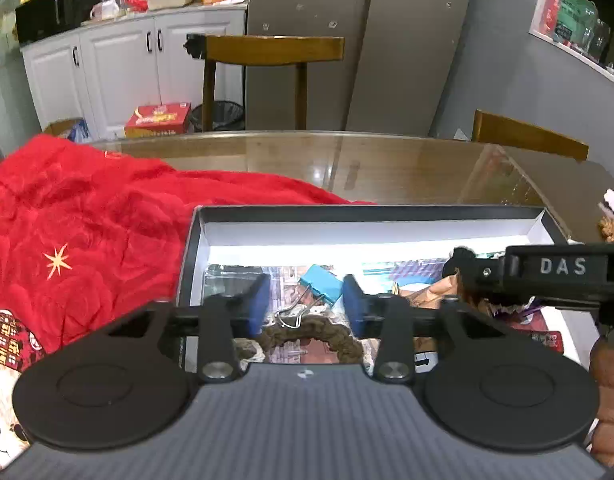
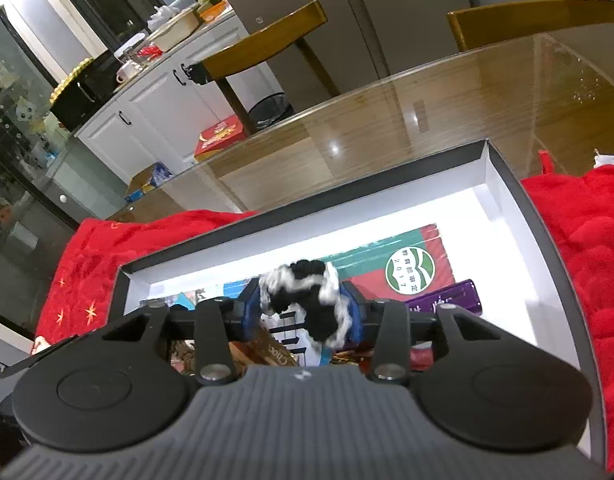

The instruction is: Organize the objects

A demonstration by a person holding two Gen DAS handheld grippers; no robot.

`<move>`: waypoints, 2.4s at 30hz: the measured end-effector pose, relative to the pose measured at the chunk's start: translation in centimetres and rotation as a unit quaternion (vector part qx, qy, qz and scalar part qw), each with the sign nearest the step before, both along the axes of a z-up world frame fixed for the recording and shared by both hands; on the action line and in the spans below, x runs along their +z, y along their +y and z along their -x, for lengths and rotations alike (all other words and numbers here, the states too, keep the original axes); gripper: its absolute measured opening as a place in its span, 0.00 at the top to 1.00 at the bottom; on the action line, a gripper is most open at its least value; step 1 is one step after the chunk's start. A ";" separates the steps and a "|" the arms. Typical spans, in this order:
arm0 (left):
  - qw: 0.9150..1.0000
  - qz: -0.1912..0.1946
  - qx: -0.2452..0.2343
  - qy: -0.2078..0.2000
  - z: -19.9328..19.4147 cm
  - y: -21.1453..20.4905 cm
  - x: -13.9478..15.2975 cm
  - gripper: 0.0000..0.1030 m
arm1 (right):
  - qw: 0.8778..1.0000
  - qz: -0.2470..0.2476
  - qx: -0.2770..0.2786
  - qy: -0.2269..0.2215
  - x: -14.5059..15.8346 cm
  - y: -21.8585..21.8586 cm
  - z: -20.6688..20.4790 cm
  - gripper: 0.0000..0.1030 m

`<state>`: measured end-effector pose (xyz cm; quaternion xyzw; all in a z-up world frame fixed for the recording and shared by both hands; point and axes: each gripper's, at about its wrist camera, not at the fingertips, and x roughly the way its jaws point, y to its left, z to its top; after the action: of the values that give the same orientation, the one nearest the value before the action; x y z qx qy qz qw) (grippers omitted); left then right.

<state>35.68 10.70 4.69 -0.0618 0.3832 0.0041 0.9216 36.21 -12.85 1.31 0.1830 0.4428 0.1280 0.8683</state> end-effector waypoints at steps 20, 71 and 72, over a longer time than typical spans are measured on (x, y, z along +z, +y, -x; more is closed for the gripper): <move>0.987 -0.008 0.020 -0.160 10.1 -0.7 12.9 0.33 | 0.991 -0.061 0.044 -0.112 11.1 -2.5 8.4 0.28; 0.989 -0.071 0.059 -0.115 33.4 -7.3 -2.2 0.11 | 0.956 0.179 -0.013 -0.231 -1.7 -3.9 28.4 0.00; 0.989 -0.070 0.059 -0.115 33.4 -7.3 -2.2 0.11 | 0.958 0.177 -0.012 -0.226 -1.8 -3.9 28.3 0.00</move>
<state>2.29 3.36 2.47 -0.0194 0.2694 0.0783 0.9596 7.91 -16.75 -0.53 -0.0021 0.2482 0.0757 0.9657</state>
